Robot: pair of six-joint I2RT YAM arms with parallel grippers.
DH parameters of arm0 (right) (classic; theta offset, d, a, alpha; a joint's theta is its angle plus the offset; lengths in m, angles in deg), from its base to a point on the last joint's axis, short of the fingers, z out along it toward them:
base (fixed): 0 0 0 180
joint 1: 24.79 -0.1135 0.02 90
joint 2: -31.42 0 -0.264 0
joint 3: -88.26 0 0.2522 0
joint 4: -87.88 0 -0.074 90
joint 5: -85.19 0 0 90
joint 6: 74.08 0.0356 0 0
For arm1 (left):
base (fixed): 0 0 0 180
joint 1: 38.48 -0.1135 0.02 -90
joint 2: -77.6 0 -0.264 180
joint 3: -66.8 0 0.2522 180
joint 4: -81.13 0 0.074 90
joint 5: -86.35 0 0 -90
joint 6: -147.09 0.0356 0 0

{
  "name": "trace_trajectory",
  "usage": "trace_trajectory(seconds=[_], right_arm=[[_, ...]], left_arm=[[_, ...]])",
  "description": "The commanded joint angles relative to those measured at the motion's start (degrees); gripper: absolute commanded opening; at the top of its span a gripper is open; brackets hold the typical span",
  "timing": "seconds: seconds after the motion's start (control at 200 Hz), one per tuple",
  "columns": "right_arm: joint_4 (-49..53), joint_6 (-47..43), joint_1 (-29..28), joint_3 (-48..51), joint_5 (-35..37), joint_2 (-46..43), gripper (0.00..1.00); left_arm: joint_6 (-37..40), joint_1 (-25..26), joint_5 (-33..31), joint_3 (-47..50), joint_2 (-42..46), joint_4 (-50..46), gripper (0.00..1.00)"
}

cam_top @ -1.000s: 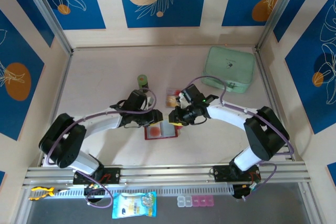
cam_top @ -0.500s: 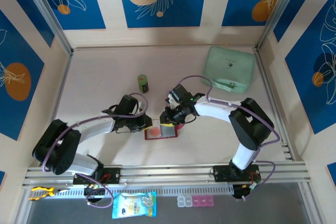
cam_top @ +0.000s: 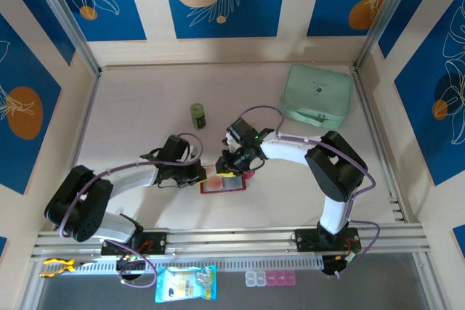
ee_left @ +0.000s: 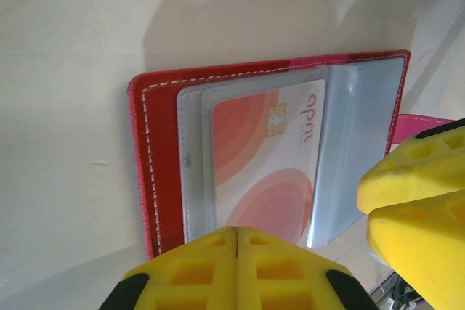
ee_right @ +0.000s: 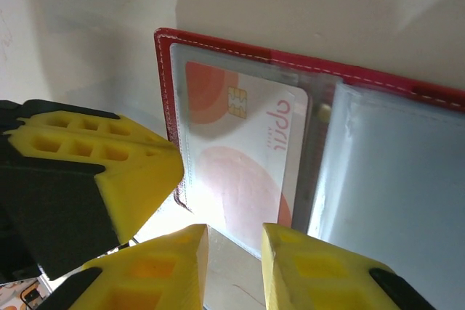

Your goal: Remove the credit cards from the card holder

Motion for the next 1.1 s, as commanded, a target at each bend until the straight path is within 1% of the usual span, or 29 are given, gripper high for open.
trace_trajectory(seconds=[0.0, 0.555, 0.98, 1.095], right_arm=[[1.21, 0.07, -0.62, -2.11, -0.96, 1.24, 0.26], [3.58, -1.38, -0.84, -3.72, 0.1, 4.19, 0.26], [2.57, -1.34, -1.28, -3.98, -1.34, 5.67, 0.26], [1.8, -1.2, -1.45, -4.0, -2.26, 6.17, 0.23]], left_arm=[[1.7, -0.83, -0.16, 0.97, -0.22, -1.06, 0.0], [3.41, -1.43, -1.17, 1.73, -1.04, -2.57, 0.0], [3.45, -1.65, -0.82, 1.62, -1.12, -2.73, 0.0], [3.52, -1.62, -0.71, 1.57, -1.34, -2.62, 0.0]])
